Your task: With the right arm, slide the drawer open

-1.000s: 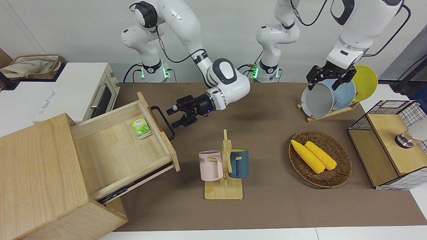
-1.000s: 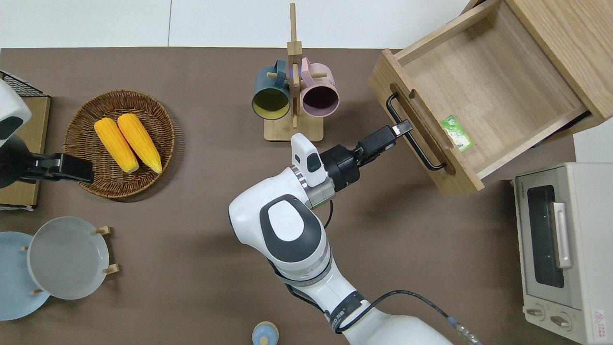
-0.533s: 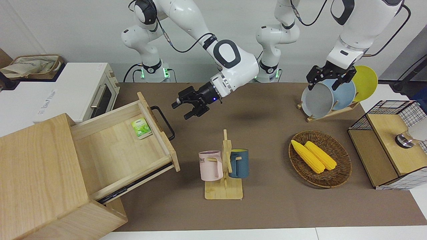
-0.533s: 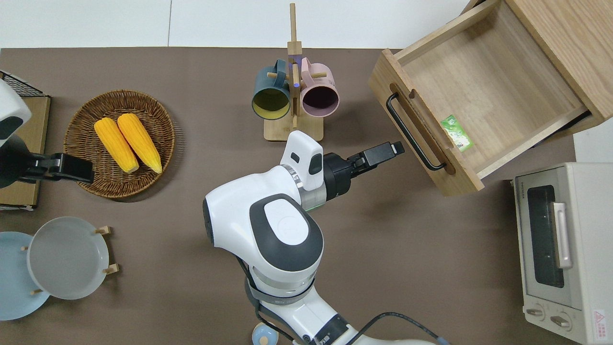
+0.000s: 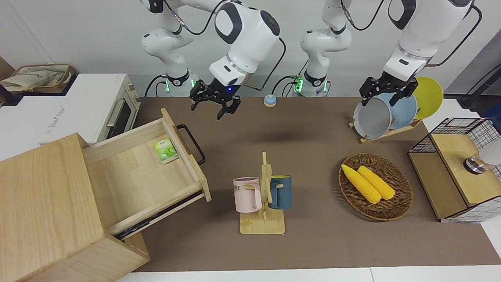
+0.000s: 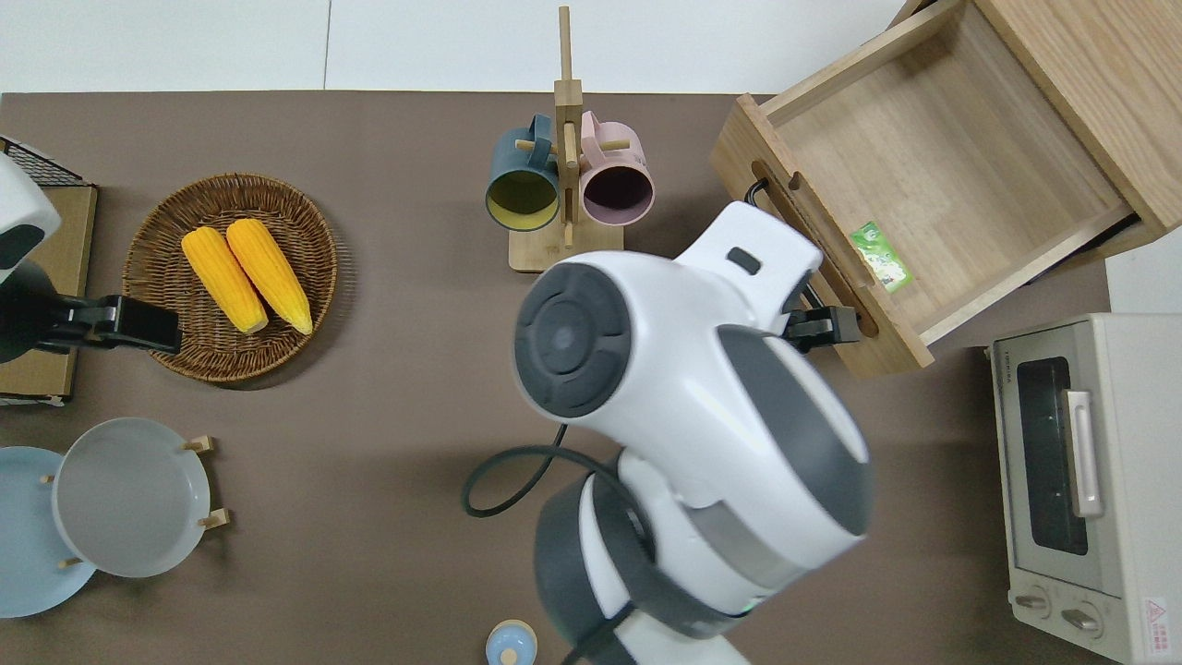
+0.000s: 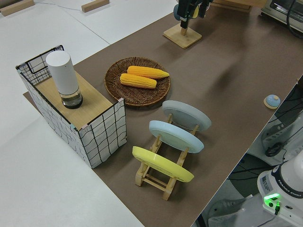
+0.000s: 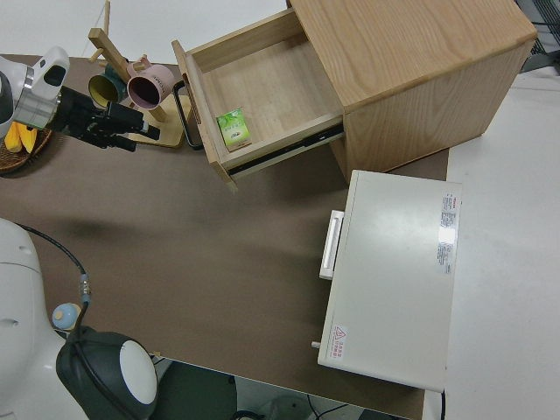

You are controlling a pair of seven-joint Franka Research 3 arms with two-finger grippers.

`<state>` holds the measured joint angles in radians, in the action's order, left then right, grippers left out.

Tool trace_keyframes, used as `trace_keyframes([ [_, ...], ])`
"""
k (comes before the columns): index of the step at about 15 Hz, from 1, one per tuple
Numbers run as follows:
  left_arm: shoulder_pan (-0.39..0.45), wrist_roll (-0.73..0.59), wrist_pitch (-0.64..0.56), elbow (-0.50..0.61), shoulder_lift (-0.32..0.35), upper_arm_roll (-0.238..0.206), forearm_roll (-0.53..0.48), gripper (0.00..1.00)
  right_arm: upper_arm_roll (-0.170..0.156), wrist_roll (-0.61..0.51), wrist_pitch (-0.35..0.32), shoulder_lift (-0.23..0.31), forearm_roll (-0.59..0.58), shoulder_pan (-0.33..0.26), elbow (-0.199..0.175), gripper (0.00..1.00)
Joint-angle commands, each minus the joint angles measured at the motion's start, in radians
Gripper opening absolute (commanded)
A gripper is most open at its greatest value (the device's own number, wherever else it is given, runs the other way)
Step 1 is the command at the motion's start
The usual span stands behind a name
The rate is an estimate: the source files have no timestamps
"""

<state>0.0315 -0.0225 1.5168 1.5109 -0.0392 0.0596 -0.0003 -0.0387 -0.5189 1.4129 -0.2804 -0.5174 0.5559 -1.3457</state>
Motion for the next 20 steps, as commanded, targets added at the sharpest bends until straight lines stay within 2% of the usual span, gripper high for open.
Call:
trace_keyframes([
  [1,0.004,-0.01,-0.02,-0.026,-0.011,0.006,0.017,0.99,-0.012,0.016,0.046,0.09,0.192,-0.131,-0.024,0.985],
  [4,0.004,-0.01,-0.02,-0.026,-0.011,0.006,0.017,0.99,-0.013,0.095,0.09,0.132,0.307,-0.23,-0.033,0.985],
  [6,0.004,-0.01,-0.02,-0.026,-0.011,0.006,0.017,0.99,-0.013,0.16,0.1,0.135,0.396,-0.325,-0.033,0.985],
  [10,0.004,-0.01,-0.02,-0.024,-0.011,0.006,0.017,0.99,-0.015,0.308,0.158,0.132,0.503,-0.461,-0.033,0.985],
  [13,0.004,-0.01,-0.02,-0.024,-0.011,0.006,0.017,0.99,-0.015,0.344,0.201,0.118,0.519,-0.519,-0.038,0.985],
  [16,0.004,-0.01,-0.02,-0.026,-0.011,0.006,0.017,0.99,-0.015,0.394,0.222,0.096,0.516,-0.542,-0.044,0.985],
  [20,0.004,-0.01,-0.02,-0.026,-0.011,0.006,0.017,0.99,-0.015,0.395,0.239,0.07,0.53,-0.556,-0.044,0.985],
])
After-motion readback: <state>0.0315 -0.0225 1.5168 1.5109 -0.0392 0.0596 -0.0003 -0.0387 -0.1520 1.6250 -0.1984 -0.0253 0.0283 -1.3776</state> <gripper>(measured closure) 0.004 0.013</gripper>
